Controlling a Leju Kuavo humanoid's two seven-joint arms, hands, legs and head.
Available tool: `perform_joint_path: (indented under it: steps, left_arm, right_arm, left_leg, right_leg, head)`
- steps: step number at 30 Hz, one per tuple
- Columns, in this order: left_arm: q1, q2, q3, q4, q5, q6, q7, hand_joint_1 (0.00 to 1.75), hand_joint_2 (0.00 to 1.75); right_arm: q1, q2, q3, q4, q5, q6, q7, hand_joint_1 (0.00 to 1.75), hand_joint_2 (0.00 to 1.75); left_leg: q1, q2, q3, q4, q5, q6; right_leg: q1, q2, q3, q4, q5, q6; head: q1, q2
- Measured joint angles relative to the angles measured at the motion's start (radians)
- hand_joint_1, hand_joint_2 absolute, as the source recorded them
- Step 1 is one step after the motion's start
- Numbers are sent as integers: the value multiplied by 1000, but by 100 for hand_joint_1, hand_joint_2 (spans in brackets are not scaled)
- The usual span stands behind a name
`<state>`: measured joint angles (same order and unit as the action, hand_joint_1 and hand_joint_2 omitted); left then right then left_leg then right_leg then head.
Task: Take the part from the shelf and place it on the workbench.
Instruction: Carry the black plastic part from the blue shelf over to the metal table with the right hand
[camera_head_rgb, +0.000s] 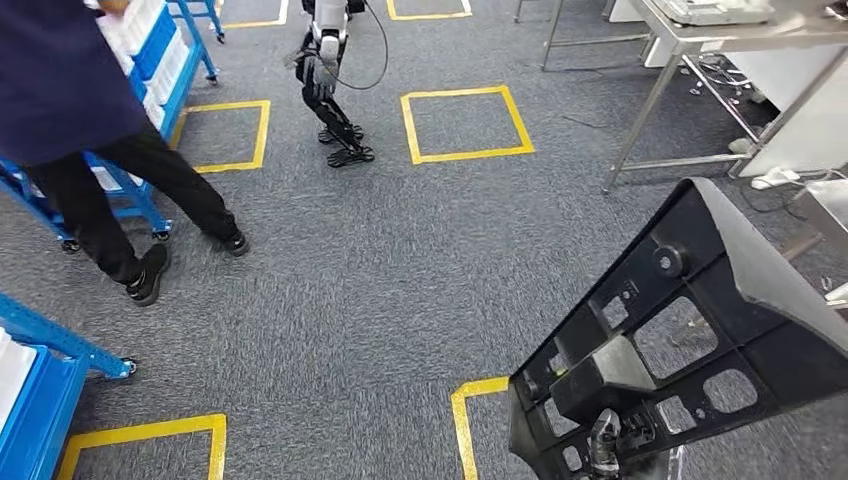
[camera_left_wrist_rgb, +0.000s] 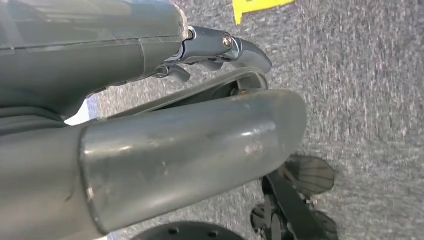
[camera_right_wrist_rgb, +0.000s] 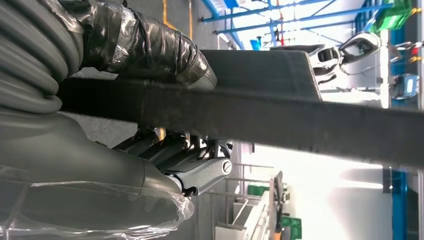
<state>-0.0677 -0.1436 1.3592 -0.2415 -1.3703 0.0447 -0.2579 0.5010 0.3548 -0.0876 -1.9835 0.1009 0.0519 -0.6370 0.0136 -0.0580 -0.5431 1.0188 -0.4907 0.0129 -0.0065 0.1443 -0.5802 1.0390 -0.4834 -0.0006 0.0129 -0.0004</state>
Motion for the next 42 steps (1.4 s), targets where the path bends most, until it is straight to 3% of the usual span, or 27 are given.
perform_joint_path:
  steps: [2,4,6,7,8,10,12,13,15,17,19,21,22,23,24,26,28,30,32,34,36,37,38,40,42]
  left_arm:
    - [-1,-2,0,0,0,0,0,0,0]
    - [1,-2,0,0,0,0,0,0,0]
    - [4,-2,0,0,0,0,0,0,0]
    - [5,-2,0,0,0,0,0,0,0]
    - [4,-3,0,0,0,0,0,0,0]
    - [3,-4,0,0,0,0,0,0,0]
    - [2,-5,0,0,0,-1,0,0,0]
    - [0,-5,0,0,0,-1,0,0,0]
    - [-5,-6,0,0,0,-1,0,0,0]
    - [-8,-6,0,0,0,-1,0,0,0]
    - [-6,-6,0,0,0,-2,0,0,0]
    - [-1,-6,0,1,0,-2,0,0,0]
    - [1,-7,0,1,0,-3,1,0,0]
    - [2,-7,0,1,-1,-3,1,0,0]
    - [3,-6,0,2,0,-3,1,0,0]
    - [4,-5,0,2,0,-4,1,0,0]
    - [4,-4,0,2,0,-6,1,0,0]
    - [1,-5,0,2,-1,-6,2,0,0]
    - [-1,-6,0,2,-1,-6,2,0,0]
    - [1,-6,0,2,-1,-7,2,0,0]
    - [5,-6,0,2,-1,-7,2,0,0]
    - [6,-6,0,2,-1,-7,2,0,0]
    - [5,-6,0,2,-1,-8,2,0,0]
    - [4,-7,0,2,-1,-9,2,0,0]
    - [4,-8,0,2,-1,-10,2,0,0]
  right_arm:
    - [1,0,0,-1,1,0,1,175,175]
    - [-1,0,0,-1,1,0,1,175,175]
    - [-2,0,0,0,1,0,2,175,175]
    - [-1,0,0,0,2,0,2,175,175]
    - [0,0,0,0,2,0,2,175,175]
    - [0,0,0,1,3,0,2,175,175]
    - [-1,0,0,1,3,0,2,175,175]
    - [-1,0,0,1,3,0,2,175,175]
    - [0,0,0,0,3,0,2,175,175]
    - [1,0,0,0,3,0,2,175,175]
    - [0,0,0,0,3,0,2,175,175]
    - [-1,0,0,0,3,0,3,175,175]
    - [-1,0,0,0,4,0,3,175,175]
    - [-1,0,0,1,4,0,4,175,175]
    - [-1,0,0,1,5,0,4,175,175]
    - [-2,0,0,1,7,0,5,175,175]
    - [-2,0,0,1,11,0,6,175,175]
    - [1,0,0,1,17,-2,6,175,175]
    - [3,0,0,0,21,-4,7,175,175]
    - [1,-1,0,1,26,-5,8,175,175]
    - [-1,-1,0,2,35,-5,8,175,175]
    - [-1,-1,0,3,38,-5,8,175,175]
    - [0,-1,0,5,41,-6,8,175,175]
    - [0,-1,0,7,47,-11,8,175,175]
    - [-1,-1,1,8,51,-18,8,175,175]
  left_leg:
    - [4,29,6,-14,7,14]
    - [2,58,8,-20,8,22]
    - [0,89,9,-19,4,22]
    - [0,104,11,-19,2,21]
    - [0,118,14,-19,-1,18]
    - [-2,142,24,-19,-8,11]
    - [-4,159,32,-19,-16,-1]
    - [-5,167,36,-20,-19,-7]
    - [-1,179,45,-20,-25,-20]
    - [4,141,38,14,-53,-30]
    - [6,84,-13,128,-116,-32]
    - [6,67,-80,255,-161,-32]
    - [6,65,-95,276,-155,-31]
    - [6,63,-93,258,-127,-30]
    - [6,54,-74,201,-85,-27]
    - [7,8,-25,68,-21,-20]
    - [4,-20,-4,10,-9,-14]
    - [3,-2,0,2,-6,-6]
    - [6,22,7,-10,2,9]
    - [7,48,10,-18,6,19]
    - [5,76,9,-17,3,22]
    - [5,90,10,-17,1,21]
    - [5,104,12,-17,-2,19]
    - [5,126,20,-16,-9,12]
    - [1,143,28,-14,-18,0]
  right_leg:
    - [4,-54,-21,41,-27,7]
    - [2,-120,-77,151,-86,13]
    - [-5,-137,-131,252,-120,20]
    - [-7,-140,-135,257,-109,23]
    - [-9,-146,-117,221,-81,25]
    - [-8,-178,-43,84,-17,21]
    - [-2,-206,3,-3,6,13]
    - [3,-207,5,-10,2,8]
    - [4,-185,6,-16,4,-3]
    - [-1,-164,12,-25,9,-17]
    - [-3,-144,16,-29,12,-28]
    - [0,-116,16,-27,11,-32]
    - [1,-101,16,-24,10,-32]
    - [2,-85,17,-21,9,-31]
    - [1,-69,18,-17,6,-30]
    - [1,-42,16,-8,1,-23]
    - [-2,-20,8,-2,-1,-11]
    - [-5,-4,2,-4,2,3]
    - [-2,-47,-10,19,-14,11]
    - [-2,-114,-57,114,-68,18]
    - [-6,-134,-122,237,-118,26]
    - [-9,-137,-138,265,-120,29]
    - [-11,-140,-134,254,-102,31]
    - [-14,-168,-69,130,-35,32]
    - [-9,-206,-8,17,1,25]
  head:
    - [2,0]
    - [3,0]
    - [3,0]
    - [3,0]
    - [3,0]
    - [2,0]
    - [2,0]
    - [2,0]
    - [2,0]
    - [2,0]
    - [2,0]
    - [2,0]
    - [2,0]
    - [2,0]
    - [2,0]
    - [2,0]
    - [2,0]
    - [2,0]
    - [2,0]
    - [3,0]
    - [4,0]
    - [3,0]
    - [4,0]
    - [4,0]
    - [3,0]
